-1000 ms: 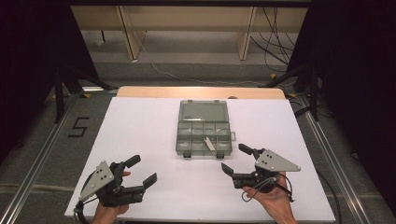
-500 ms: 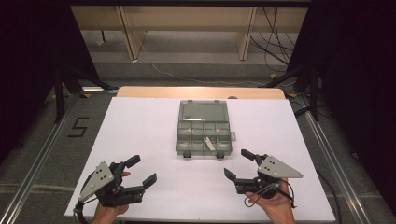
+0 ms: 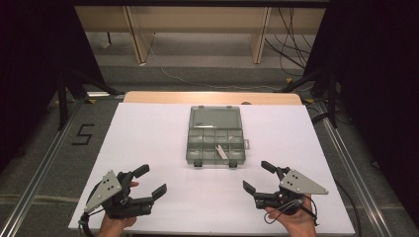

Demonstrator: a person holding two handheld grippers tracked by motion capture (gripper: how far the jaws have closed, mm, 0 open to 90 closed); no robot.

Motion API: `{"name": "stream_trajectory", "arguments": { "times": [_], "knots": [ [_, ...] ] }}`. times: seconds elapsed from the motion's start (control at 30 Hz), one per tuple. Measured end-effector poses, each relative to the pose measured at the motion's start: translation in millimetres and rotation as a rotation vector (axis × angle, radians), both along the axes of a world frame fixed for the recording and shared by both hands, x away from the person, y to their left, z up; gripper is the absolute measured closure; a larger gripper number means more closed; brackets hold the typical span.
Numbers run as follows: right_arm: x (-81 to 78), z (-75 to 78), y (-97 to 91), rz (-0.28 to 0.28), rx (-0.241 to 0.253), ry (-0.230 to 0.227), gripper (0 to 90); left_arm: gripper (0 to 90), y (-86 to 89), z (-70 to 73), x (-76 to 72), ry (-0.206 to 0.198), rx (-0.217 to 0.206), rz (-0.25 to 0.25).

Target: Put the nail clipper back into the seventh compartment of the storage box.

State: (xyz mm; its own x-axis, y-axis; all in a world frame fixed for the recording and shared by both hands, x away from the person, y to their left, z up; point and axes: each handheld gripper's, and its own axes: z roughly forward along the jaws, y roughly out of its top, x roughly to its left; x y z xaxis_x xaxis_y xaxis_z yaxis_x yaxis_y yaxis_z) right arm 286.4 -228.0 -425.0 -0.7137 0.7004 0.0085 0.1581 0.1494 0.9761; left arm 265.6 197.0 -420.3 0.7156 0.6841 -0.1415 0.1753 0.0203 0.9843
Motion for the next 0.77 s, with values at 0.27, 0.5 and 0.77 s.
{"name": "stream_trajectory", "arguments": {
  "times": [0.27, 0.5, 0.77],
  "knots": [
    [-0.1, 3.1, -2.9, 0.005, -0.008, 0.005, 15.9, 15.3, -0.4, -0.2, 0.3, 0.000, 0.002, -0.001],
    [1.1, 2.1, -2.4, -0.003, -0.001, -0.004, 15.9, 15.3, -0.3, -0.3, 0.6, 0.000, 0.006, -0.002],
    [1.4, 1.6, -2.8, -0.012, -0.001, -0.007, 15.9, 15.3, -0.3, -0.3, 0.7, 0.000, 0.004, -0.002]
  ]
}}
